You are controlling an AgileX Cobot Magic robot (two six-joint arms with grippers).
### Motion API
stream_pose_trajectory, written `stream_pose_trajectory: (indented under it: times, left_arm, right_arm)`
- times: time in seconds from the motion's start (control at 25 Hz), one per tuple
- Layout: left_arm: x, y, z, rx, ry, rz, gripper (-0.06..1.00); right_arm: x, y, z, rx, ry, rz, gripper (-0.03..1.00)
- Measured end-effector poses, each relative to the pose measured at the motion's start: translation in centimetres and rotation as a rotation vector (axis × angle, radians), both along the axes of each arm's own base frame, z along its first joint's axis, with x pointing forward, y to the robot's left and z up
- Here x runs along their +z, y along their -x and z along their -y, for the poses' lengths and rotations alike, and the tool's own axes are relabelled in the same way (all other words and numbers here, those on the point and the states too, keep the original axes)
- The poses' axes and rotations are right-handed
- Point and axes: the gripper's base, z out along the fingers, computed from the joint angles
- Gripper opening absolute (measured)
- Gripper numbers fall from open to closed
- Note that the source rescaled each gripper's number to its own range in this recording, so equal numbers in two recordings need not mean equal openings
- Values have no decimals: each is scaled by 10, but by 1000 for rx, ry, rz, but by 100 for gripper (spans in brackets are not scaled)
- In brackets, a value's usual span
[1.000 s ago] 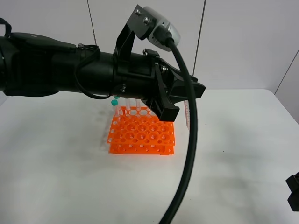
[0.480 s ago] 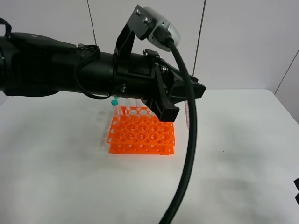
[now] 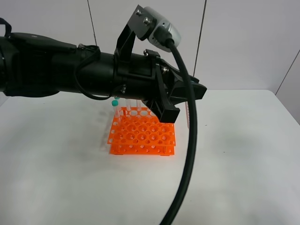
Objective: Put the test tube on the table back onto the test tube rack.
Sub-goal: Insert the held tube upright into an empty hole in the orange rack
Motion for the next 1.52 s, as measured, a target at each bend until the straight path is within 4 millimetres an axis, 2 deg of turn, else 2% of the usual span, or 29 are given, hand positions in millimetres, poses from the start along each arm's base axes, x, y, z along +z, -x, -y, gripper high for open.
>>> stream_pose_trajectory:
  times: [0.12,0.44,0.8,1.24,1.52]
  left_arm:
    - [0,0,0,0,0,0,0]
    - [0,0,0,-1,0,0,0]
    - [0,0,0,-3,0,0,0]
    - [0,0,0,-4,1,0,0]
    - [0,1,0,-9,-1,2,0]
  right_arm:
    - [5,5,-1,1,-2,71,85]
    - [8,10,-1,0,0,109,85]
    - [19,48,-3,0,9,312,85]
    - [21,92,-5,0,21,536,85]
    - [20,96,-6,11,13,552,85]
